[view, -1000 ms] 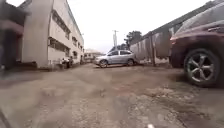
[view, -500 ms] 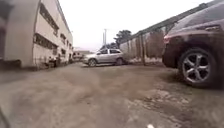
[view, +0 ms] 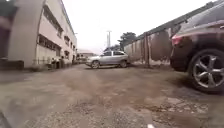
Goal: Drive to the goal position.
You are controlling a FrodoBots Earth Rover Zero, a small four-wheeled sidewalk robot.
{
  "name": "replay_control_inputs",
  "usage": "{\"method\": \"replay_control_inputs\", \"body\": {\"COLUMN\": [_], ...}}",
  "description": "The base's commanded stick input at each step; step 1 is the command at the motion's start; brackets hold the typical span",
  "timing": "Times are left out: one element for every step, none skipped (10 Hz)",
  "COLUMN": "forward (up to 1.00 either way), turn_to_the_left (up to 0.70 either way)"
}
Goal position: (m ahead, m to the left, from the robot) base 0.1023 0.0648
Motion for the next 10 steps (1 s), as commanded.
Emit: {"method": "replay_control_inputs", "body": {"forward": [0.50, 0.50, 0.50, 0.50, 0.50, 0.50, 0.50, 0.50, 0.50, 0.50], "turn_to_the_left": [0.50, 0.50, 0.50, 0.50, 0.50, 0.46, 0.15, 0.00, 0.00, 0.00]}}
